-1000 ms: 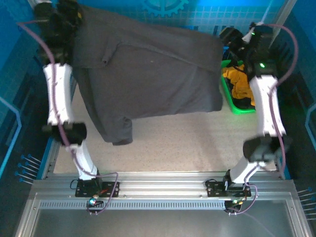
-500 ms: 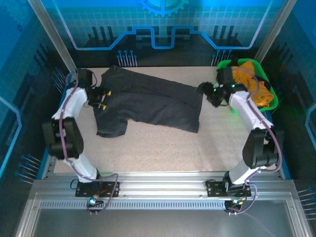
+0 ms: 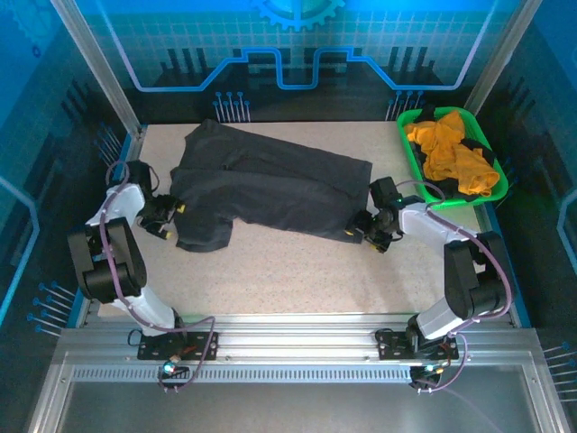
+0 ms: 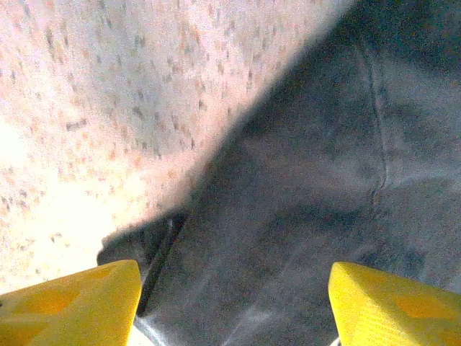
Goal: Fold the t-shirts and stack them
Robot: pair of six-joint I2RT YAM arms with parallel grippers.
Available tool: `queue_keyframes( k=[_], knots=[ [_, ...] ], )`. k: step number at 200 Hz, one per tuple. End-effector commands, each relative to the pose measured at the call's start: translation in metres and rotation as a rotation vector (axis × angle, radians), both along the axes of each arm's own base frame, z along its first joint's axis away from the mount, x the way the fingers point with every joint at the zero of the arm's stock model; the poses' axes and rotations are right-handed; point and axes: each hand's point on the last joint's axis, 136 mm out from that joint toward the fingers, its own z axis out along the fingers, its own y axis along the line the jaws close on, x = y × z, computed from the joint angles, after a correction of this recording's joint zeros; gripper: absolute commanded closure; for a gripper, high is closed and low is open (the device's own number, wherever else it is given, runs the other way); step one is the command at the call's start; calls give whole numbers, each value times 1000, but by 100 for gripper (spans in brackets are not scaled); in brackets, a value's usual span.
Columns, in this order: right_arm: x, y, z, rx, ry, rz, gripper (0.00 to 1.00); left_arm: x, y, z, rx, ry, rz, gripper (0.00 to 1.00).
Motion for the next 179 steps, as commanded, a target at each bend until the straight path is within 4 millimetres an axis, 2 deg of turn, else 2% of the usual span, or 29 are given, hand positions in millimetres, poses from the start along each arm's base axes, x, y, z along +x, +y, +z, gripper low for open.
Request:
queue_keyframes(
  k=[1, 13, 28, 46, 70, 95, 126, 154, 179],
  knots=[
    [4, 2, -8, 29, 22, -10, 26, 29, 11, 15, -7, -162, -38, 31],
    [3, 3, -15, 34, 50, -19, 29, 41, 5, 12, -46, -178, -59, 37],
    [3, 0, -21, 20, 74, -47, 33, 41, -5, 1, -75, -138, -74, 45],
    [5, -2, -26, 9, 91, -76, 38, 29, -14, -12, -80, -84, -81, 51],
    [15, 1, -30, 18, 89, -78, 42, 16, -20, -23, -90, -64, -60, 52],
    [26, 4, -34, 16, 102, -72, 59, 17, -16, -9, -59, -86, -69, 52],
    [30, -5, -38, -23, 121, -104, 80, 21, -9, 17, -2, -118, -84, 51],
    [30, -36, -22, -115, 94, -169, 100, 21, -6, 33, 37, -140, -87, 49],
    [26, -69, -8, -139, 68, -210, 100, 21, -7, 38, 49, -148, -98, 46]
  ],
)
